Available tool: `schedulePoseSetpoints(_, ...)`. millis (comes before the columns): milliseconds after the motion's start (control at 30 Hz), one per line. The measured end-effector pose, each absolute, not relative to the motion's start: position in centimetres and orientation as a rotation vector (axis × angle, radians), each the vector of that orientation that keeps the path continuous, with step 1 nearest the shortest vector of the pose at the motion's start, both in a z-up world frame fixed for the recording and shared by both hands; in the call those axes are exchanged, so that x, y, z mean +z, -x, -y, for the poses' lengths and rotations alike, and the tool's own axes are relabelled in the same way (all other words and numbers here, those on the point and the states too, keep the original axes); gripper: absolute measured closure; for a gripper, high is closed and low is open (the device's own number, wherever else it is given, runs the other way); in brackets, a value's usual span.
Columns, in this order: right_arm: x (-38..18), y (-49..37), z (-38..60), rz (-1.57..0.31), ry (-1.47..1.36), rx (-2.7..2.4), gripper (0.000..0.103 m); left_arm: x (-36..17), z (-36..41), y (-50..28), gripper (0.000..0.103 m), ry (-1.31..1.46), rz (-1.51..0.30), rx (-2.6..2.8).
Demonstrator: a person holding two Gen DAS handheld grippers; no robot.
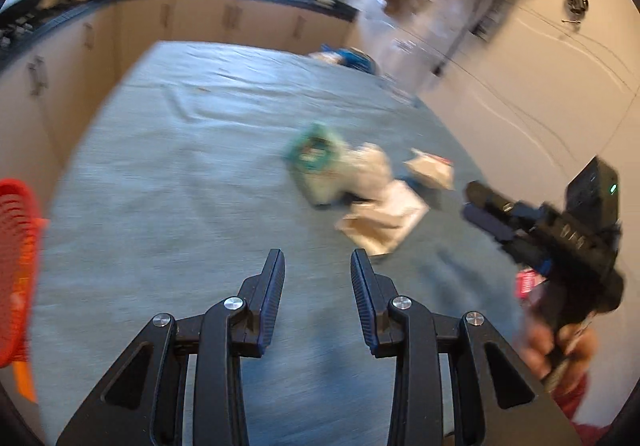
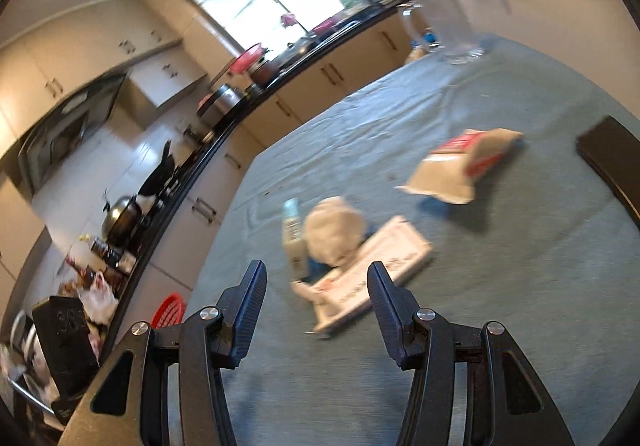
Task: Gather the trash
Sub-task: 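Move the left tool to the flat white printed box while the right tool approaches the red-and-white paper bag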
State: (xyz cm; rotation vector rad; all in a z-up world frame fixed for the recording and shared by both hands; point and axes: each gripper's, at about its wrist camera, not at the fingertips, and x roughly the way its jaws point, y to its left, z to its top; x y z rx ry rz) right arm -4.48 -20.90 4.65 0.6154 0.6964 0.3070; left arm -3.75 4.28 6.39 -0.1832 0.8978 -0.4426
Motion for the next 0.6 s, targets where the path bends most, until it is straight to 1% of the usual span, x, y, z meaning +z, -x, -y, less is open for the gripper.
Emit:
schedulePoseSetpoints(167, 3.8, 4.7, 23.2, -0.691, -0.658, 0.298, 0.046, 5.2, -0.7, 0.3, 0.070, 0.285, -1.016, -0.461)
schedulePoseSetpoints(367, 3.3, 5.2, 24.9, -0.688, -0.683, 0.294, 0.046, 3.8, 2.1, -2.4, 0.070, 0.387, -1.107, -0.407)
schedulePoseSetpoints(600, 2.8, 6.0, 26.5, -0.678, -0.703, 0.291, 0.046, 3.4, 3.8, -3.6, 0.070, 0.347, -1.131, -0.316)
